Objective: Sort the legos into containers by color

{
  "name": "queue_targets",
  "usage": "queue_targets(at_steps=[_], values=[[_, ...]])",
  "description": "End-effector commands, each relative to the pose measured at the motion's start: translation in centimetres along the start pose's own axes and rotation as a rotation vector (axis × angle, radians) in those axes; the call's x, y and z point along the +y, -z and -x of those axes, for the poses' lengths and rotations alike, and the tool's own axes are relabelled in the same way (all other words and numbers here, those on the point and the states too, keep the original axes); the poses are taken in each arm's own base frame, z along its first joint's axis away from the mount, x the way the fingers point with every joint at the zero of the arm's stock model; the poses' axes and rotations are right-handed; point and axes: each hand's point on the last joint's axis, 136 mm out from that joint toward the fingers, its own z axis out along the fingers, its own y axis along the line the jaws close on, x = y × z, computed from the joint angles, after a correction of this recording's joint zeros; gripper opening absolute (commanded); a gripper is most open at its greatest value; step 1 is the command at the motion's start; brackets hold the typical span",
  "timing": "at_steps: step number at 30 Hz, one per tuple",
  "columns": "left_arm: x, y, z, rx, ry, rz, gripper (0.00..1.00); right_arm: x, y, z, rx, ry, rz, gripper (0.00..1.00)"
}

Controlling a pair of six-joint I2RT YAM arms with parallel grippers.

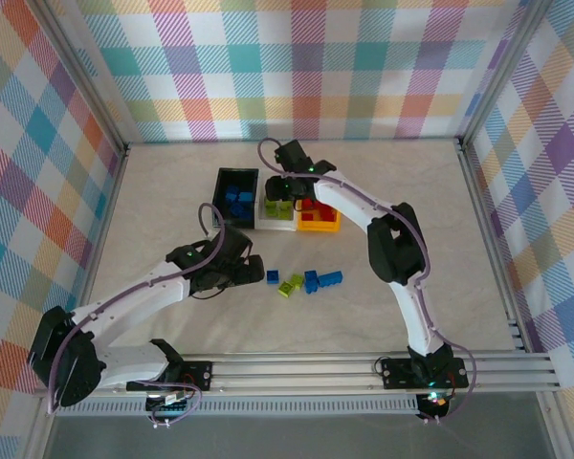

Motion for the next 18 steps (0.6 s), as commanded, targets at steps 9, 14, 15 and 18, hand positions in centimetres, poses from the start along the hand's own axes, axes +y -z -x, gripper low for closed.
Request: queue_targets(at_steps=[9,14,15,18], values=[[-4.3,-4.1,-1.5,0.109,-0.115,-0.05,0.82,1.2,9.7,-0.4,-0.147,-0.005,0.113,0.64],[-6.3,-6.7,-1.5,0.134,-0.143,-0.033,0.71,-0.4,12.1,-4.6,-0.137,-0.023,0.116,0.64],[-6.5,-7.1,-1.4,0.139,-0.142,-0.03,0.7,-0.8,12.5,-5.4,-0.136,-0.026,0.114,0.64],[-7.0,-8.1,-1.0,0.135,-0.136,-0.014,0.69,-1.6,13.6,-7.4,-0.131,-0.036,0.109,0.64]])
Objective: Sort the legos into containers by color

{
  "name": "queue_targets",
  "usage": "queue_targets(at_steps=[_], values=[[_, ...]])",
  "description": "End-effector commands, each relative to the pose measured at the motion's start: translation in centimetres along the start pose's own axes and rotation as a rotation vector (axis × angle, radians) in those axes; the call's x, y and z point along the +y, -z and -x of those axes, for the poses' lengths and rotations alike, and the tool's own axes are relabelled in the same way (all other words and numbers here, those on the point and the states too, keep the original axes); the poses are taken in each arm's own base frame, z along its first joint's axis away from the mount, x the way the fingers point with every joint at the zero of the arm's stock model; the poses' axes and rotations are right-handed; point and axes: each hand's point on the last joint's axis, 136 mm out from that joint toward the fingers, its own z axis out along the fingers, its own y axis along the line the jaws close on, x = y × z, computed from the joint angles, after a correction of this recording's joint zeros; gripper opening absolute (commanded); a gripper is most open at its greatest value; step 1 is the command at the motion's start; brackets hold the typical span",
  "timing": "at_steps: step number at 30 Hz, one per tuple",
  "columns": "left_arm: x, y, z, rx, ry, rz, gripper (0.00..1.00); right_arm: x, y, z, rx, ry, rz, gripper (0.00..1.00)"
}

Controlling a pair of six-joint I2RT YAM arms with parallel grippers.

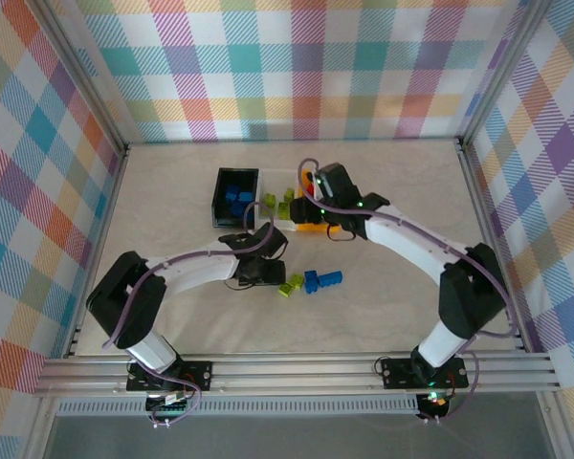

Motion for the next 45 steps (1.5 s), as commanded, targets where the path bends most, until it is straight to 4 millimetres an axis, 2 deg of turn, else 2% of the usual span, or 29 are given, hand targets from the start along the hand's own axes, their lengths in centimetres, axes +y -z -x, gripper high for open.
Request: queue_targets(at_steps=[1,8,11,16,21,24,28,31,35,38,43,45], values=[[-1.5,-0.4,1.2,-0.025,-0.002,-0.022,0.68,0.1,1.3,-0.7,-0.037,-0.019,0.026,0.64],[-0.8,-2.8,0.3,0.028,-0.013,0.042,0.54,-1.3,2.9,-2.7,-0.041,-0.031,-0.003,0.64],[-0.4,-2.9,-0.1,0.036,-0.01,0.061,0.44,-1.8,3.2,-2.7,-0.049,-0.041,-0.009,0.65],[0.4,-0.7,0.6,-0.017,0.012,0.085,0.31,-2.1,3.6,-2.9,-0.057,-0.046,-0.014,0.65],[2.2,1.7,2.0,-0.083,0.051,0.107,0.27,-2.1,3.6,-3.2,-0.055,-0.055,-0.009,0.65],[3.9,3.8,4.5,-0.141,0.098,0.112,0.27,-2.1,3.6,-3.4,-0.051,-0.061,-0.002,0.65],[6.0,6.4,9.5,-0.24,0.179,0.121,0.29,-2.2,3.6,-3.6,-0.051,-0.066,-0.003,0.65],[7.2,7.2,13.5,-0.3,0.22,0.152,0.29,-2.3,3.6,-3.7,-0.05,-0.069,-0.01,0.66],[8.6,6.6,18.2,-0.344,0.272,0.199,0.29,-2.6,3.7,-4.0,-0.045,-0.074,-0.017,0.66],[9.4,5.5,21.0,-0.352,0.292,0.233,0.29,-2.7,4.0,-4.3,-0.044,-0.075,-0.021,0.68],[9.9,2.7,23.8,-0.31,0.306,0.271,0.29,-2.7,4.6,-5.1,-0.029,-0.079,-0.008,0.7],[10.0,1.6,24.3,-0.289,0.31,0.278,0.34,-2.5,5.0,-5.5,-0.017,-0.077,0.005,0.71]])
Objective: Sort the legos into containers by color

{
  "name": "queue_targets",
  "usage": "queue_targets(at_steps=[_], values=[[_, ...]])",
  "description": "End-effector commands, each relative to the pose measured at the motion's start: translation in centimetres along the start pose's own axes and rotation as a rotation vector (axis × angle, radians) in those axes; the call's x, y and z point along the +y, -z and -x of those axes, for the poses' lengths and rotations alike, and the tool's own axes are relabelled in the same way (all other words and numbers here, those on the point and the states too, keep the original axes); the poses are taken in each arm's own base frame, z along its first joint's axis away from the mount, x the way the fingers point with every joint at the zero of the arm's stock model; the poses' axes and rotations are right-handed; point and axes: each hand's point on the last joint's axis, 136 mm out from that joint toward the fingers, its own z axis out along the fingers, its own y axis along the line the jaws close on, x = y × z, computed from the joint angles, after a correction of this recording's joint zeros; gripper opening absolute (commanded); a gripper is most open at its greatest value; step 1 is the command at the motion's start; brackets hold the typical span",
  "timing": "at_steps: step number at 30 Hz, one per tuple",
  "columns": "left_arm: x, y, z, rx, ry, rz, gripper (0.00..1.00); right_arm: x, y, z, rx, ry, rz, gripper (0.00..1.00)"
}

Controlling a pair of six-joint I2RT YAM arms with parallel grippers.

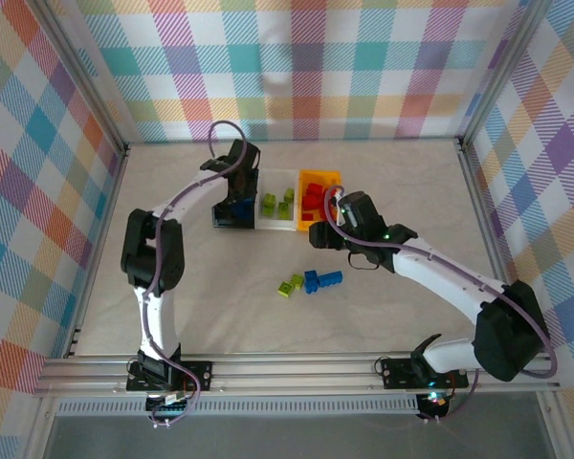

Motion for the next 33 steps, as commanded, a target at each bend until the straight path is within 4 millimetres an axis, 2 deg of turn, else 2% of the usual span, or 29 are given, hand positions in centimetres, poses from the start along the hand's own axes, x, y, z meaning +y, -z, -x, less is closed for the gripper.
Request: queue_targets(at_steps=[1,3,5,7,9,10,12,15,18,20,24,28,33], values=[[0.7,-0.9,0.3,0.034,-0.022,0.052,0.4,0.1,0.9,-0.8,0.022,-0.014,0.025,0.72],[0.1,-0.6,0.4,0.043,-0.015,0.023,0.56,0.0,1.2,-1.7,0.057,-0.014,0.027,0.73],[-0.8,0.6,0.7,0.032,-0.001,-0.032,0.71,-0.3,1.4,-2.9,0.096,-0.015,0.029,0.75],[-1.7,2.8,1.0,0.005,0.006,-0.096,0.88,-0.9,1.6,-4.5,0.139,-0.023,0.017,0.78],[-2.9,5.3,0.9,-0.018,-0.001,-0.163,0.98,-1.7,1.7,-6.0,0.178,-0.03,-0.004,0.79],[-3.6,7.0,0.7,-0.03,-0.008,-0.206,1.0,-2.2,1.7,-6.9,0.202,-0.037,-0.022,0.79],[-4.6,9.8,-0.1,-0.05,-0.03,-0.268,1.0,-3.0,1.8,-8.3,0.238,-0.049,-0.044,0.8],[-5.8,13.4,-3.0,-0.056,-0.078,-0.362,1.0,-4.2,1.6,-10.6,0.299,-0.066,-0.085,0.8],[-5.5,15.5,-6.5,-0.042,-0.121,-0.401,1.0,-4.9,1.4,-12.3,0.341,-0.066,-0.112,0.82],[-4.5,15.7,-9.0,-0.013,-0.133,-0.402,1.0,-4.8,0.9,-13.2,0.369,-0.046,-0.113,0.83],[-2.1,15.1,-12.0,0.04,-0.115,-0.38,1.0,-4.6,-1.0,-14.0,0.39,-0.015,-0.133,0.88],[0.2,14.9,-13.2,0.046,-0.106,-0.338,1.0,-4.2,-2.9,-13.5,0.357,0.011,-0.162,0.89],[2.1,15.2,-13.6,0.037,-0.108,-0.302,1.0,-4.6,-4.5,-13.5,0.357,0.038,-0.217,0.87]])
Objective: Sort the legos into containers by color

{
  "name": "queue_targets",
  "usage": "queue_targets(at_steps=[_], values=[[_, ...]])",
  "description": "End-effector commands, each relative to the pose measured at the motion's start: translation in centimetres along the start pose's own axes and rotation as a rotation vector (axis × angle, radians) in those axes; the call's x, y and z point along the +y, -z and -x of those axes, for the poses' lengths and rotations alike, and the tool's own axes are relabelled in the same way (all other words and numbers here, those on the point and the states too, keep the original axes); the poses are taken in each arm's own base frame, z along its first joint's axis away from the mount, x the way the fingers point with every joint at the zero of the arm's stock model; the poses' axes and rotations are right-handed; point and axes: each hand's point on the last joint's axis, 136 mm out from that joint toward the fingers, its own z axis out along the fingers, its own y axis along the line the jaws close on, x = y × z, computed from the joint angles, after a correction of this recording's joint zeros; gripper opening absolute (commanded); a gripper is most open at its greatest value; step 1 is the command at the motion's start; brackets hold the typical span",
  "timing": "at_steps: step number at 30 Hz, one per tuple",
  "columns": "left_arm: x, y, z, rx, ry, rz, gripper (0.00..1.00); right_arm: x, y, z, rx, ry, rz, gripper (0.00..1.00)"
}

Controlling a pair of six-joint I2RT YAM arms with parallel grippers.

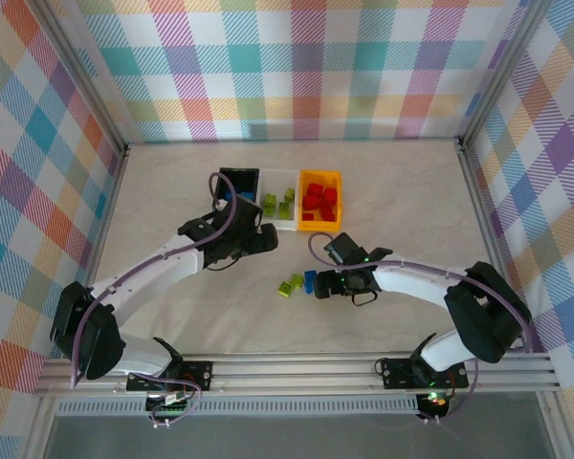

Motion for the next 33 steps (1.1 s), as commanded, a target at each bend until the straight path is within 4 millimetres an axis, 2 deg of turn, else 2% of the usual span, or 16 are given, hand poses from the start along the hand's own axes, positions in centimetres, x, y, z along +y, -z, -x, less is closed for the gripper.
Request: queue_targets(at_steps=[1,6,11,15,20,27,29,33], values=[[1.1,1.6,0.4,-0.04,0.022,0.018,1.0,0.6,-0.2,2.2,-0.068,0.001,-0.024,0.86],[1.8,1.9,0.0,-0.043,0.024,0.034,1.0,0.5,-1.0,3.1,-0.091,-0.015,-0.048,0.87],[2.1,1.7,-0.3,-0.032,0.02,0.048,1.0,1.6,-1.3,4.2,-0.118,-0.003,-0.009,0.87],[2.6,1.8,-0.3,-0.037,0.018,0.071,1.0,2.4,-1.2,5.0,-0.148,0.014,0.025,0.83],[2.9,1.9,-0.3,-0.039,0.022,0.076,1.0,1.9,-0.8,5.7,-0.175,0.012,-0.01,0.78],[3.1,2.0,-0.5,-0.038,0.023,0.08,1.0,1.7,0.6,6.5,-0.246,0.015,-0.006,0.84],[3.1,1.9,-0.5,-0.036,0.023,0.082,1.0,1.7,0.3,6.5,-0.234,0.024,-0.012,0.85],[3.2,1.9,-0.5,-0.034,0.022,0.084,1.0,1.3,-0.4,6.0,-0.194,0.018,-0.042,0.78]])
